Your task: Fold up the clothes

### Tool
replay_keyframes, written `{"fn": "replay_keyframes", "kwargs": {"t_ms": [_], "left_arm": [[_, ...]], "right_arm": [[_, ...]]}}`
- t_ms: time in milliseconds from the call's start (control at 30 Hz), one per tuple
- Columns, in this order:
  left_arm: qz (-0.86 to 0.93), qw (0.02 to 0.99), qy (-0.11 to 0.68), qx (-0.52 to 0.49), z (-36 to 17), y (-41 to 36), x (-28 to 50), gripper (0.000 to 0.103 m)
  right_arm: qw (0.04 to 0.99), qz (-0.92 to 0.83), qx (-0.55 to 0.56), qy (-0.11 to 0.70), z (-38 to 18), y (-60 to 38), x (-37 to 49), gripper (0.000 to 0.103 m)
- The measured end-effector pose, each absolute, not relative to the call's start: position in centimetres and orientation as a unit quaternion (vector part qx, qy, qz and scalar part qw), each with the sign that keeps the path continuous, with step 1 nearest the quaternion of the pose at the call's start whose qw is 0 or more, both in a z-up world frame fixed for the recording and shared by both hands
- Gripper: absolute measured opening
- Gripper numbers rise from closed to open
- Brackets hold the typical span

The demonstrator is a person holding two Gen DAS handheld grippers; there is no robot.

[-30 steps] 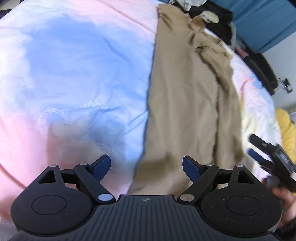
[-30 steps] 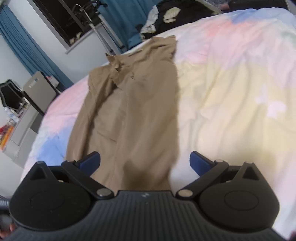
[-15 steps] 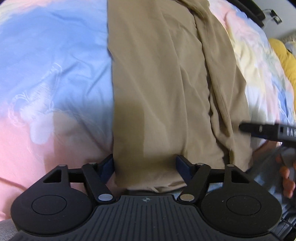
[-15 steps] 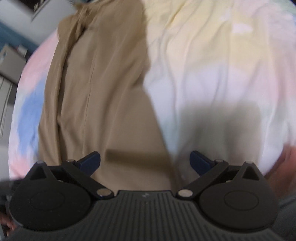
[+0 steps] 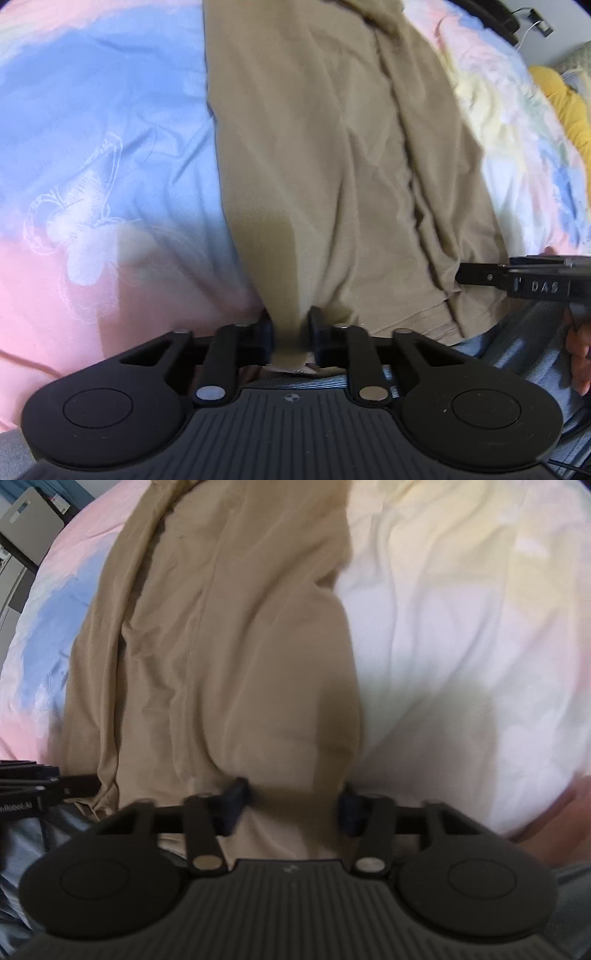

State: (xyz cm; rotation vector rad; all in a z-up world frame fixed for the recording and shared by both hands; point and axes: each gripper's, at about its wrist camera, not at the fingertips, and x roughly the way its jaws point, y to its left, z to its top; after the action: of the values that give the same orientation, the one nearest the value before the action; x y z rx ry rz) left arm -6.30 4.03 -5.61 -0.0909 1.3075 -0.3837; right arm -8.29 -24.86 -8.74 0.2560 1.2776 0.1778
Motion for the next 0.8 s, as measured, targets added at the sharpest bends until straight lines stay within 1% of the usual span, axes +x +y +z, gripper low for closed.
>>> {"fn": "replay_keyframes", "kwargs": {"t_ms": [33, 67, 100, 267, 367, 533, 667, 800], "left_arm": [[-0.183, 0.782, 0.594, -0.055, -5.1, 4.4, -6.6, 0.013], [-0.190, 0.788, 0.582, -0.069, -4.4, 4.9, -6.6, 0.012], [-0.197, 0.793, 0.570, -0.085, -3.8, 5.6, -6.7, 0.012], [-0.224, 0.811, 0.515, -0.164, -0.3, 9.3, -8.0, 0.011], [-0.229, 0.823, 0.484, -0.189, 2.9, 10.3, -8.6, 0.010], [-0.231, 0.828, 0.453, -0.234, 6.7, 12.4, -11.0, 0.009], [-0.252, 0.818, 0.453, -0.247, 7.7, 12.6, -14.2, 0.009], [-0.260, 0.806, 0.468, -0.252, 6.0, 11.5, -16.1, 0.009]], "right_arm": [[0.801, 0.085, 0.118, 0.580, -8.1, -24.9, -8.9, 0.029], [0.809, 0.089, 0.127, 0.567, -7.4, -25.2, -9.5, 0.019], [0.815, 0.095, 0.140, 0.555, -6.8, -25.6, -10.1, 0.006], [0.828, 0.113, 0.226, 0.501, -3.7, -28.3, -12.0, 0.005], [0.829, 0.115, 0.270, 0.476, -1.3, -30.1, -12.2, 0.005], [0.838, 0.137, 0.302, 0.433, 3.9, -32.5, -13.5, 0.005], [0.833, 0.150, 0.307, 0.435, 5.2, -34.4, -15.9, 0.005], [0.819, 0.153, 0.312, 0.456, 4.4, -35.3, -18.0, 0.005]]}}
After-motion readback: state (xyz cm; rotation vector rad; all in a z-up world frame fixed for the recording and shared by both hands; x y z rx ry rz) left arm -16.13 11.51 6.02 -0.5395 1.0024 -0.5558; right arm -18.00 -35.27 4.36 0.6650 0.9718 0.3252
